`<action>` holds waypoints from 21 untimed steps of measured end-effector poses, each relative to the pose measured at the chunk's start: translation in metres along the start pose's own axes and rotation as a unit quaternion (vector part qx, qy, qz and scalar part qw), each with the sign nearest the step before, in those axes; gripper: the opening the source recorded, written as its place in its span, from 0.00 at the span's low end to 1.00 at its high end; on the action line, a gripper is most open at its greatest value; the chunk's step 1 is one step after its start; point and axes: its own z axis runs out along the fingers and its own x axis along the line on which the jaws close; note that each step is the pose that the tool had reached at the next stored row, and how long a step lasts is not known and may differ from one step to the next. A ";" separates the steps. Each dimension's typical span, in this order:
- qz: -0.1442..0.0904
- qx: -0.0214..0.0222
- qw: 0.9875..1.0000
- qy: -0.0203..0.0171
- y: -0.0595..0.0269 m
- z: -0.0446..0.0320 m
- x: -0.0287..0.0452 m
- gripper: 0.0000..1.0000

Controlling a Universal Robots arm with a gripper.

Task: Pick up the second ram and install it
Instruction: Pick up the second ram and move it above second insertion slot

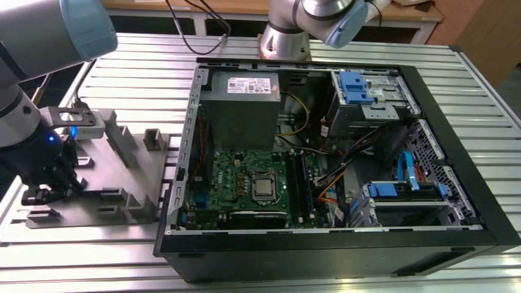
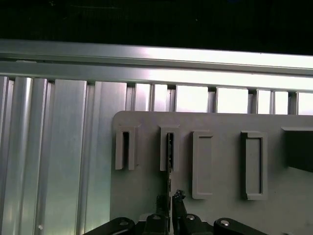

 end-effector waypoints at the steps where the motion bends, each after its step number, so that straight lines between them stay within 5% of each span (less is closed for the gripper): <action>1: 0.000 0.000 1.000 0.000 0.0000 0.0000 -0.0001 0.16; 21: 0.000 0.000 1.000 0.000 -0.0001 0.0000 -0.0018 0.09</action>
